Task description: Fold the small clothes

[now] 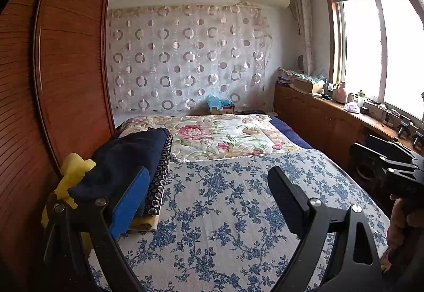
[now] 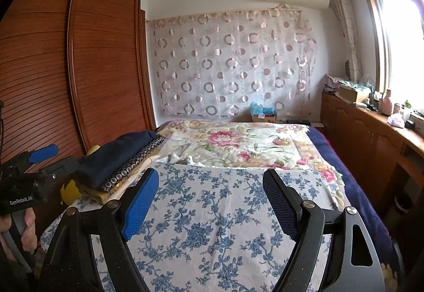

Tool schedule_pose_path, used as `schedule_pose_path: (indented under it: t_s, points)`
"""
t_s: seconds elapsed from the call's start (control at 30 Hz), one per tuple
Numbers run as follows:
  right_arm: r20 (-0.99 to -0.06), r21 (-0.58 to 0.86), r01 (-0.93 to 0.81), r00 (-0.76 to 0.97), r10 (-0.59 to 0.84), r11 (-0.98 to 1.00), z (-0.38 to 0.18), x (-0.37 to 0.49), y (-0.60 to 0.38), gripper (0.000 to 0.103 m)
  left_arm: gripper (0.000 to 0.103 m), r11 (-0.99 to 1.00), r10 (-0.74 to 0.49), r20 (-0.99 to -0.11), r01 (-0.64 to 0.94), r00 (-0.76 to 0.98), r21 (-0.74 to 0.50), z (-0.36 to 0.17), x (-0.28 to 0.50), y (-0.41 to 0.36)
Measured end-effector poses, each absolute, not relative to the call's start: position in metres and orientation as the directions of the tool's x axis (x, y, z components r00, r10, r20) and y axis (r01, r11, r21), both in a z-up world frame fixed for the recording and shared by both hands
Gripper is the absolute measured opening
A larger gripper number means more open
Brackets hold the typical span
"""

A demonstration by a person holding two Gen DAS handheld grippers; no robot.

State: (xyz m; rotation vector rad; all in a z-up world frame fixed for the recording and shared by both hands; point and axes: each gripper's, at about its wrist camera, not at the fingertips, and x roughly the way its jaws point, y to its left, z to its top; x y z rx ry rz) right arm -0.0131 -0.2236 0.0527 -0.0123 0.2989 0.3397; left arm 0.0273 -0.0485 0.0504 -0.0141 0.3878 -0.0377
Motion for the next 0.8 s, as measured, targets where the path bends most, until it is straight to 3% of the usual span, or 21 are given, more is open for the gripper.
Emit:
schedule_pose_path:
  t_s: [0.8]
  points:
    - [-0.292, 0.039, -0.332, 0.898, 0.329, 0.942, 0.0561, -0.0106, -0.2311, 0.082, 0.091, 1.0, -0.028, -0.375, 0.022, 0.927, -0.02, 0.0525, 0.0276, -0.0474]
